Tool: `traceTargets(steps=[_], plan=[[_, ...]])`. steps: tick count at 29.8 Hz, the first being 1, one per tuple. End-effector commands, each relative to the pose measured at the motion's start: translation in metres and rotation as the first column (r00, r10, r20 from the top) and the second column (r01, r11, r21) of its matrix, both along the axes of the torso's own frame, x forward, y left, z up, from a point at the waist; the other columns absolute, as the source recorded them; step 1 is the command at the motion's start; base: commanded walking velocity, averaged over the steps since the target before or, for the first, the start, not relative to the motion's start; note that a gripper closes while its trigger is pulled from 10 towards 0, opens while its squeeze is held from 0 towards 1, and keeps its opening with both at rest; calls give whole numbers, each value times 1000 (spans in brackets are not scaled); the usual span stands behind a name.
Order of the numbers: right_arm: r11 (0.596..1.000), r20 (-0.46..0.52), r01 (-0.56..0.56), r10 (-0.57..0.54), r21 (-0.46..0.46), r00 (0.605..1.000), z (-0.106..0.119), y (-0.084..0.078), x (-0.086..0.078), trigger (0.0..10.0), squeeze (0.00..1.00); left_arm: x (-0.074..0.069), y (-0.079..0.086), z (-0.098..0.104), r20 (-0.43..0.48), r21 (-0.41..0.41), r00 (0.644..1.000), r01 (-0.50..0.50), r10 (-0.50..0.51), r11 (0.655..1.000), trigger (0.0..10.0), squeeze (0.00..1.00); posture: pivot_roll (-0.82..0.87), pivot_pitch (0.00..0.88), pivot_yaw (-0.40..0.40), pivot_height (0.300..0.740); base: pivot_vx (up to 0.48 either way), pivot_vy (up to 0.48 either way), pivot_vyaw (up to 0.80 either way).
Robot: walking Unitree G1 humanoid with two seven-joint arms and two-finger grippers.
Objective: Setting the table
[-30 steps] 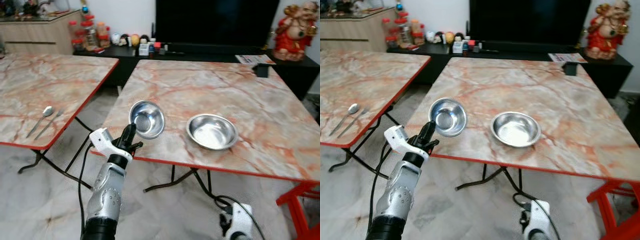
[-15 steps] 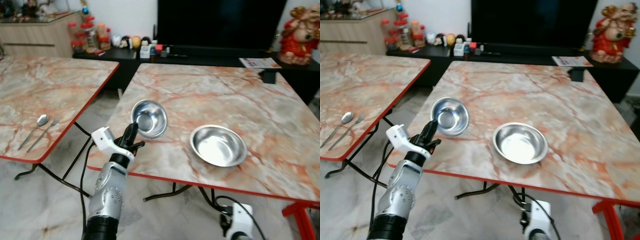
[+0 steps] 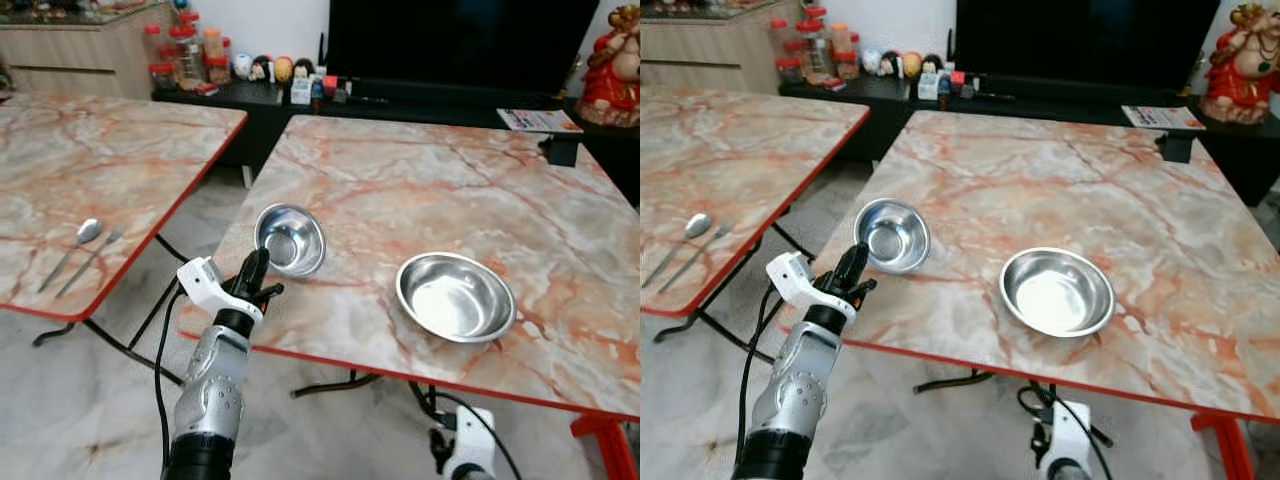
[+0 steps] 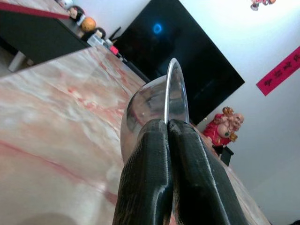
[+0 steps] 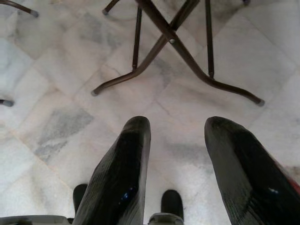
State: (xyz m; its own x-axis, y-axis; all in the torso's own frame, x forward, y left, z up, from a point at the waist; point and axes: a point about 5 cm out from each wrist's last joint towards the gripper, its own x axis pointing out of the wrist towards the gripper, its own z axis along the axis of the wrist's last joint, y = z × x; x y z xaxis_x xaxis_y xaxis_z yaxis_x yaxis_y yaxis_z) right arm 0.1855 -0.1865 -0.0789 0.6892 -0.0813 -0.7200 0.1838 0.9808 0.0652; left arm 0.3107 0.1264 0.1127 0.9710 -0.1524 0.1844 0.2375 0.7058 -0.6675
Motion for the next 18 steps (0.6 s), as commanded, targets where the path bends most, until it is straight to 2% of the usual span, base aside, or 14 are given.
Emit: traceTargets(steps=[1, 9, 18], plan=[[1000, -3, 5, -5, -12, 1000, 0, -5, -1, 10000, 0, 1, -1, 2, 6, -4, 1000, 0, 0, 1000, 10000, 0, 21, 0, -19, 740, 0, 0, 0], [1000, -11, 10, -10, -13, 1000, -1, -6, -4, 10000, 0, 1, 0, 4, 14, -1, 1000, -6, 6, 1000, 10000, 0, 17, 0, -15, 740, 0, -30, 0], [1000, -13, 9, -9, -11, 1000, -1, -6, -4, 10000, 0, 1, -1, 5, 17, -8, 1000, -5, 5, 1000, 10000, 0, 21, 0, -18, 740, 0, -253, 0]])
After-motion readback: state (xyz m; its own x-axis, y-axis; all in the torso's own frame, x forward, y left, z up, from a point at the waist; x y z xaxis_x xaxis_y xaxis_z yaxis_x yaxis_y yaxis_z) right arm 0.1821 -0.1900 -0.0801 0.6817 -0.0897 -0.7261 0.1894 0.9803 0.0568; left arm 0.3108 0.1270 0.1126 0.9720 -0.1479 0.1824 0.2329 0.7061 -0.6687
